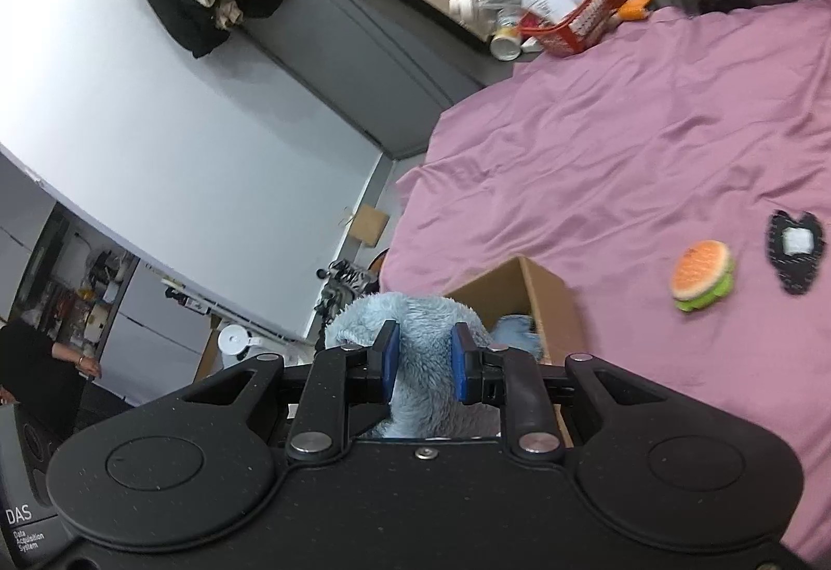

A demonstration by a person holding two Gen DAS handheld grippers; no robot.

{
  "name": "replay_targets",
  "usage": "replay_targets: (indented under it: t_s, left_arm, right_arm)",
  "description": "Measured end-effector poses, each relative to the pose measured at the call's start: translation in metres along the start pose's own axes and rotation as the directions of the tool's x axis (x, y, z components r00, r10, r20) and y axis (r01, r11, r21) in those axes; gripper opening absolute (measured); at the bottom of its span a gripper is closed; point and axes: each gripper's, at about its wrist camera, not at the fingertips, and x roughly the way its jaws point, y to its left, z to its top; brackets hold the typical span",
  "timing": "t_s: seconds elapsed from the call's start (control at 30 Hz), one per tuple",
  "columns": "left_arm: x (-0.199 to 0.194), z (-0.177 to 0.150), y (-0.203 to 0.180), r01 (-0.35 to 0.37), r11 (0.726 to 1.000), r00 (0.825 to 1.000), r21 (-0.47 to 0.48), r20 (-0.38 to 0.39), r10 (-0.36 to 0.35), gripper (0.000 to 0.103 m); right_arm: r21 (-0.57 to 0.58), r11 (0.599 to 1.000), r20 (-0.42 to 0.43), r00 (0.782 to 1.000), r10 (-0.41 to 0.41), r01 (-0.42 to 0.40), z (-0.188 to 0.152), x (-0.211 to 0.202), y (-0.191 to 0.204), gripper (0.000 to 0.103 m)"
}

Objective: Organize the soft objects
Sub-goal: 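Lift the grey plush with the left gripper and carry it over the box, then lower the grey plush into the box and open the left gripper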

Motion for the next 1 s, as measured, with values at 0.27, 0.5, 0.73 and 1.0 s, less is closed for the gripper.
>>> replay_targets:
  t_s: [0.27,0.5,0.73,1.0]
  left_arm:
    - [0.027,0.029,0.016,-0.07,0.998,0.997,-0.002,-0.029,0.07,0.019]
    - [0.055,0.04,0.038,-0.141,0.989,0.987,-0.046,-0.083,0.136,0.019]
    - [0.076,0.048,0.04,-0.213,0.976,0.972,-0.034,-0.107,0.209,0.019]
    - [0.082,0.045,0.026,-0.3,0.954,0.948,0.023,-0.105,0.301,0.033]
  right_arm:
    - [-0.003,1.0,-0.07,0.997,0.016,-0.017,0.009,0.047,0.005,0.021]
    - [0.015,1.0,-0.157,0.987,0.01,-0.008,0.009,0.087,-0.004,0.021]
    - [0.037,0.999,-0.222,0.975,0.006,0.002,0.013,0.112,-0.013,0.029]
    - [0.033,0.999,-0.217,0.976,-0.001,0.009,0.025,0.091,-0.028,0.054]
